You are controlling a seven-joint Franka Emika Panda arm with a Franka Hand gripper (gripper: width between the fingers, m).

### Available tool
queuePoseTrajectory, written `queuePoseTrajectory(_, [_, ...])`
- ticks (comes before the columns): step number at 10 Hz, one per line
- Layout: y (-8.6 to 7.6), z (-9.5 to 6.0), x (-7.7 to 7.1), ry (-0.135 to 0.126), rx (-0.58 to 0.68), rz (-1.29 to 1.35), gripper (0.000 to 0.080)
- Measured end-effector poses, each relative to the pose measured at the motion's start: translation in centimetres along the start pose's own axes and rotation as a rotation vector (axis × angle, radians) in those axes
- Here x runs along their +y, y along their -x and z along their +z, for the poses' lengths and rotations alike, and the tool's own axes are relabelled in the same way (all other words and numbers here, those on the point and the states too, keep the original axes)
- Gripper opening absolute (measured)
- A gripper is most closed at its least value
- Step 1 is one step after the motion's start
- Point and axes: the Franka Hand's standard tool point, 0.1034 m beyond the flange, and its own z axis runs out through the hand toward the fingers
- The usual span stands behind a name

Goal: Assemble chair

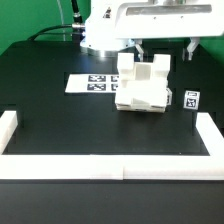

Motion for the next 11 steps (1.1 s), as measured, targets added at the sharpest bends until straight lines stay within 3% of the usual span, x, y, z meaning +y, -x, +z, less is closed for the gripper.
queuePoseTrajectory(2, [0.6, -1.1, 1.9, -0.004, 0.005, -0.014, 0.0649])
queuePoseTrajectory(8, [0.8, -1.0, 2.1, -0.003, 0.002, -0.017, 0.0649])
queuePoseTrajectory(11, [1.3, -2.1, 2.5, -0.013, 0.014, -0.011, 0.0649])
